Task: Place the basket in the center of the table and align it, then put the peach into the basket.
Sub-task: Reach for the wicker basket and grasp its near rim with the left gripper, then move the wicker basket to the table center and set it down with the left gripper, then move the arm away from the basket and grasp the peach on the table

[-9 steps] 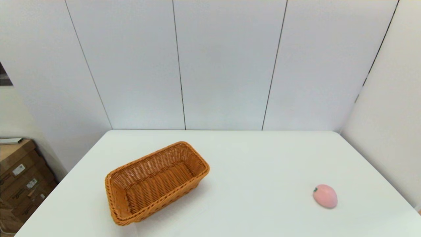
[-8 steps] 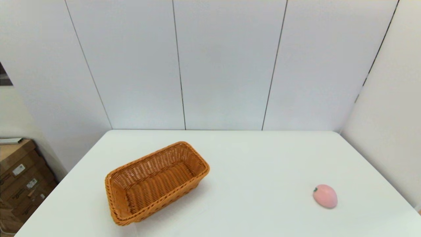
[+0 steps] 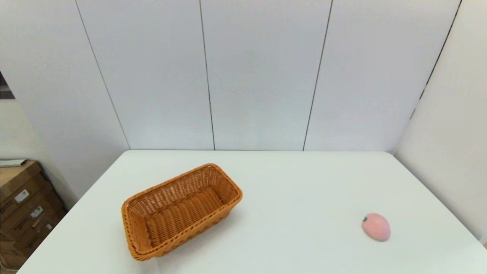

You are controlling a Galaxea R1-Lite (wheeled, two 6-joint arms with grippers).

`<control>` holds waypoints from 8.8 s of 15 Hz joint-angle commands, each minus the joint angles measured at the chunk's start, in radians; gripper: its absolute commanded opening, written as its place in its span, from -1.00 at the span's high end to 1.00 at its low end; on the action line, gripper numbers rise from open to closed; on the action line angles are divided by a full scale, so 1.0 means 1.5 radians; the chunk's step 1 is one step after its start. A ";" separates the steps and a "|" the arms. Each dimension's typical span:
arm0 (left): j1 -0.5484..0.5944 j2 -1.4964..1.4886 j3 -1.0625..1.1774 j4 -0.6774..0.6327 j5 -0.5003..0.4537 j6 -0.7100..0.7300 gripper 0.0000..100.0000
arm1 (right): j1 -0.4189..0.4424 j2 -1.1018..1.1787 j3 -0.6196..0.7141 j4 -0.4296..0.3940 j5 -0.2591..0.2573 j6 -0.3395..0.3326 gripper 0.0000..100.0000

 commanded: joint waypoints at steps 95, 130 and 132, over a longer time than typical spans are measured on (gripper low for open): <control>-0.375 1.319 -0.495 -0.035 -0.202 -0.316 -1.00 | 0.000 -0.001 0.000 0.000 0.000 0.000 -1.00; -0.008 -0.004 0.091 -0.010 -0.121 0.063 -1.00 | -0.001 -0.001 0.000 0.001 0.000 -0.001 -1.00; -0.008 -0.062 0.121 -0.005 -0.140 0.063 -1.00 | 0.000 -0.001 0.000 0.001 0.000 -0.001 -1.00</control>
